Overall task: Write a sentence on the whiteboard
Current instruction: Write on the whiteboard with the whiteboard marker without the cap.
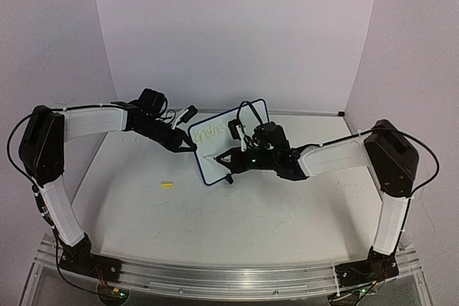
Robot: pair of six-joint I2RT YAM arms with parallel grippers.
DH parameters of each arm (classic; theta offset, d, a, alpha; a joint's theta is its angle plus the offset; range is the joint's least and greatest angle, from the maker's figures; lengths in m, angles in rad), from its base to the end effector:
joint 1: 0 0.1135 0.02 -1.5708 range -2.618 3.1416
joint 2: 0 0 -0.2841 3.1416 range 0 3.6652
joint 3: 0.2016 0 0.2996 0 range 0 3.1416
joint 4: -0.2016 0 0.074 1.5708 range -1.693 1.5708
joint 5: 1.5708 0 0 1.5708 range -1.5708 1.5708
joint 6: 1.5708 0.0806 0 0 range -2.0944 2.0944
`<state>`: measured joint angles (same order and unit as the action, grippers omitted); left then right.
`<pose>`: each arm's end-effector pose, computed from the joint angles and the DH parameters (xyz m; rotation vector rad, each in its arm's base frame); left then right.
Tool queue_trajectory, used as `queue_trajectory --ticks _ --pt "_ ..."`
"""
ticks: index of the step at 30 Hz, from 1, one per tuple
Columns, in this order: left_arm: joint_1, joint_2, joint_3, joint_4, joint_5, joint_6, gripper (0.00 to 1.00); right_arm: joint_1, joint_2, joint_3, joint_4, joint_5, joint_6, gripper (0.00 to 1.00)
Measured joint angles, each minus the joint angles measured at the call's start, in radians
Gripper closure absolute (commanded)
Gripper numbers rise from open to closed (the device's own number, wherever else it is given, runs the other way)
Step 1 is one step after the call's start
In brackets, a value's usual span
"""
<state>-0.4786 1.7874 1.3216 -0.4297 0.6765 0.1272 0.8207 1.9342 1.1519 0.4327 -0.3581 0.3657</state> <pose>0.3814 -0.2547 0.2059 1.0070 2.2204 -0.9866 0.3283 0.3938 0.1635 -0.7162 1.9411 1.1110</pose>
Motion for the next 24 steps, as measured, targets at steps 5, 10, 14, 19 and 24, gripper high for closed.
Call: queue_trajectory --ticks 5,10,14,19,24 --pt "0.002 0.0 0.0 0.0 -0.003 0.0 1.0 0.0 0.015 -0.008 -0.004 -0.02 0.003 1.0" --pt "0.002 0.0 0.0 0.0 -0.004 0.001 1.0 0.0 0.03 -0.009 -0.013 -0.041 0.003 1.0" --pt "0.002 0.0 0.0 0.0 -0.004 0.003 1.0 0.0 0.034 -0.009 -0.02 -0.051 0.003 1.0" --pt "0.002 0.0 0.0 0.0 -0.003 0.003 1.0 0.0 0.034 -0.009 -0.025 -0.055 0.002 1.0" --pt "0.002 0.0 0.0 0.0 -0.003 0.003 1.0 0.0 0.034 -0.009 -0.025 -0.059 0.002 1.0"
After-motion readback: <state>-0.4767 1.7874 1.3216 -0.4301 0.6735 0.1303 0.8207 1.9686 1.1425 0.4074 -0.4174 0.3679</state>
